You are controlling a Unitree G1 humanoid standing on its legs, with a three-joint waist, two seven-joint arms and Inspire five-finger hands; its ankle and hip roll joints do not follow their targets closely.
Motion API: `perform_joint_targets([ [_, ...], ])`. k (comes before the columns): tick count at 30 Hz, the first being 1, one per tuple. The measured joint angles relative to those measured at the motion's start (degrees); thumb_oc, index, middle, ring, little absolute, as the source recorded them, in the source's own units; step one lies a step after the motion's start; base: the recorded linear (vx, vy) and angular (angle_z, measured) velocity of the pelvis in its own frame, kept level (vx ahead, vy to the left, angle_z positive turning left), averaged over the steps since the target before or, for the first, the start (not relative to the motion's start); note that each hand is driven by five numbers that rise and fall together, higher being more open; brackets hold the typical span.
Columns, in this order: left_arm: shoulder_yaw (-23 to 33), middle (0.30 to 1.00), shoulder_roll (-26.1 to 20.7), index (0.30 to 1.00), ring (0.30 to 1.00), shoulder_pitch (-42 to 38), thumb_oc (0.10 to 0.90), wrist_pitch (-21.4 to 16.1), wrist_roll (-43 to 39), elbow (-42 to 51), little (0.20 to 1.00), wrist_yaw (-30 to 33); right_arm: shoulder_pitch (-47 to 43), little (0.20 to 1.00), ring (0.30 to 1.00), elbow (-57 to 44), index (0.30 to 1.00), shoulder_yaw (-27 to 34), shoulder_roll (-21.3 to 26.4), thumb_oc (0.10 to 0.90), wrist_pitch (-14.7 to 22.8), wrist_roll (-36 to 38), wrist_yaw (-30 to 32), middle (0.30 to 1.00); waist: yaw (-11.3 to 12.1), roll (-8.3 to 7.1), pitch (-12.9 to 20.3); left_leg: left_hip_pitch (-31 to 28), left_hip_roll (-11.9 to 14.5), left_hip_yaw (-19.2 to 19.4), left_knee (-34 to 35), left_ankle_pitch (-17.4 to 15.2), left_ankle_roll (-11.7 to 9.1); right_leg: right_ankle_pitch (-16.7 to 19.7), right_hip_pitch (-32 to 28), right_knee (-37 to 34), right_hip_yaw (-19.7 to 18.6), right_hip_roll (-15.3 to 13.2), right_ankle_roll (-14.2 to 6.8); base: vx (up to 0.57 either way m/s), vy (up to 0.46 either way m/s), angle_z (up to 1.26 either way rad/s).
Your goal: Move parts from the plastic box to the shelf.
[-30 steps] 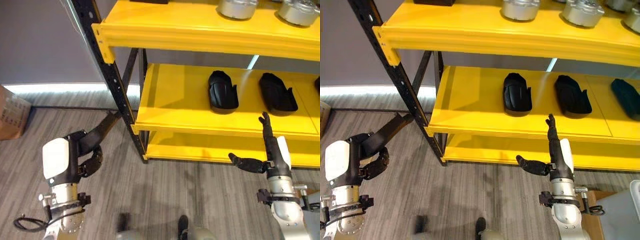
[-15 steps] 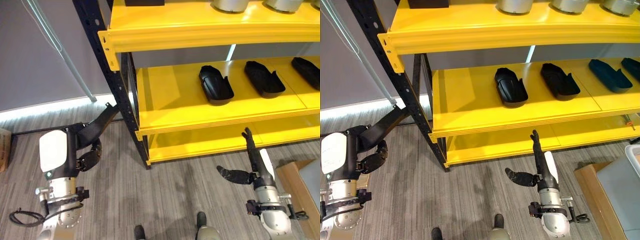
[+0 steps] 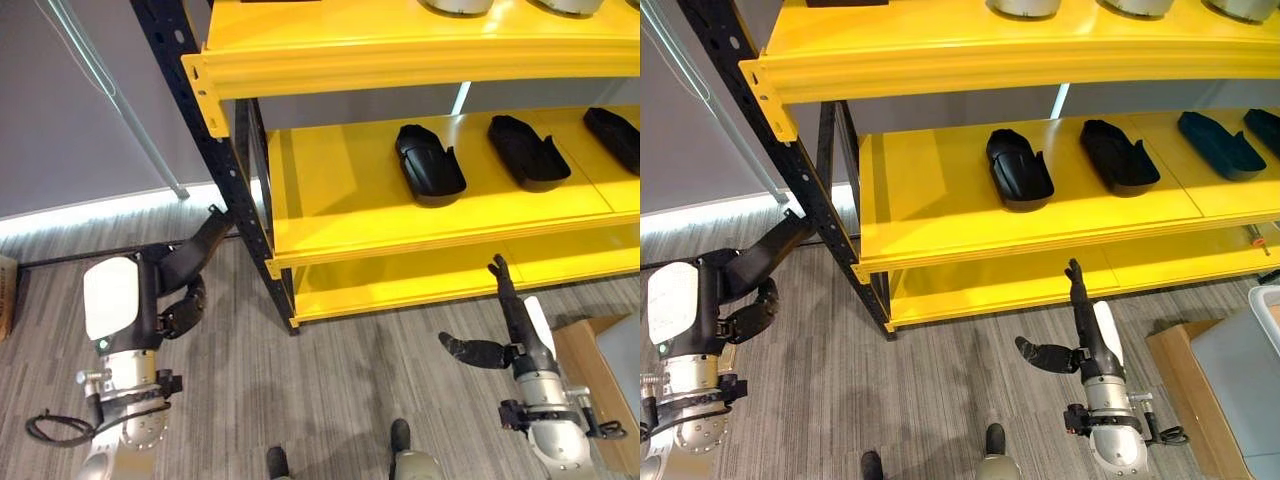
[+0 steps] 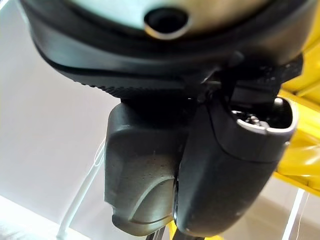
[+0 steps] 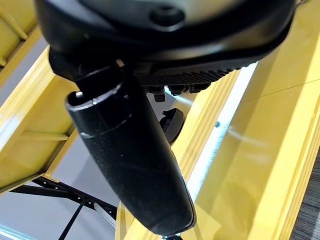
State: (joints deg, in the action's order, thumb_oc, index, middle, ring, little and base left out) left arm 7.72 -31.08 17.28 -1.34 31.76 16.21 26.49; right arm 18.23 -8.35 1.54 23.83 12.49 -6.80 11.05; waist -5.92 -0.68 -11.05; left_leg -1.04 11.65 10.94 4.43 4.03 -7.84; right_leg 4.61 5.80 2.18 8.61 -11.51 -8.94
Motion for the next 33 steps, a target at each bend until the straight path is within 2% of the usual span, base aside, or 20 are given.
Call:
perform_joint_targets([
  [6,-1.3,0.300,-2.8,0.300,0.300,0.7,0.400,0.1,0.1,-2.5,0.300,-1.8,-0.1,1.000,1.000,2.7,1.000,0.0,-0.4,0.900,-0.5,-1.1,0.2,1.000,0.0,-0.19,0.0,-0.2,-0.2,0.4,0.0,-0.1,0.0,0.0,0.0,-0.1,-0.3,0.0,-0.1,0.00,0.008,-0.03],
  [11,-4.7,0.300,-4.6,0.300,0.300,2.7,0.400,-0.4,1.2,-6.9,0.300,-4.9,-0.3,1.000,1.000,3.8,1.000,0.0,-0.4,0.900,-0.7,-2.2,0.2,1.000,-0.3,-0.20,0.0,-0.2,-0.2,0.8,0.0,-0.1,0.0,0.9,-0.3,-1.5,-0.4,-0.1,-0.1,0.00,0.004,-0.06],
  [13,-8.9,0.300,-4.8,0.300,0.300,4.2,0.400,-3.0,2.9,-7.4,0.300,-7.3,-0.9,1.000,1.000,3.8,1.000,0.1,-0.5,0.900,-1.0,-2.2,0.2,1.000,-0.9,-0.20,0.0,-0.3,-0.1,1.3,0.0,-0.1,-0.1,1.6,-0.4,-2.6,-0.5,0.0,0.0,-0.01,0.012,-0.14],
  [16,-10.8,0.300,-4.8,0.300,0.300,4.3,0.400,-4.8,3.1,-7.5,0.300,-8.2,-1.0,1.000,1.000,3.8,1.000,0.0,-0.6,0.900,-1.5,-2.2,0.2,1.000,-1.8,-0.19,0.0,-0.3,0.0,1.3,0.0,-0.1,-0.1,2.0,-0.7,-3.2,-0.6,0.3,0.1,0.00,0.006,-0.03],
  [27,-11.4,0.300,-6.0,0.300,0.300,3.5,0.400,-5.5,5.0,-7.0,0.300,-11.0,0.0,1.000,1.000,3.8,1.000,1.0,-0.8,0.900,-2.1,-4.5,0.2,1.000,-3.7,1.18,0.0,-1.4,0.1,3.0,0.1,-0.1,-0.2,3.5,-1.4,-5.2,-2.1,0.8,0.3,0.00,0.006,-0.08],
  [33,-11.3,0.300,-5.1,0.300,0.300,1.2,0.400,-5.6,4.4,-2.0,0.300,-11.0,1.0,1.000,1.000,3.8,1.000,2.2,-1.3,0.900,-2.5,-4.5,1.5,1.000,-4.0,1.18,0.0,-2.2,0.2,4.3,0.1,-0.1,-0.2,3.7,-1.3,-5.2,-3.5,0.9,0.1,0.00,-0.005,-0.10],
])
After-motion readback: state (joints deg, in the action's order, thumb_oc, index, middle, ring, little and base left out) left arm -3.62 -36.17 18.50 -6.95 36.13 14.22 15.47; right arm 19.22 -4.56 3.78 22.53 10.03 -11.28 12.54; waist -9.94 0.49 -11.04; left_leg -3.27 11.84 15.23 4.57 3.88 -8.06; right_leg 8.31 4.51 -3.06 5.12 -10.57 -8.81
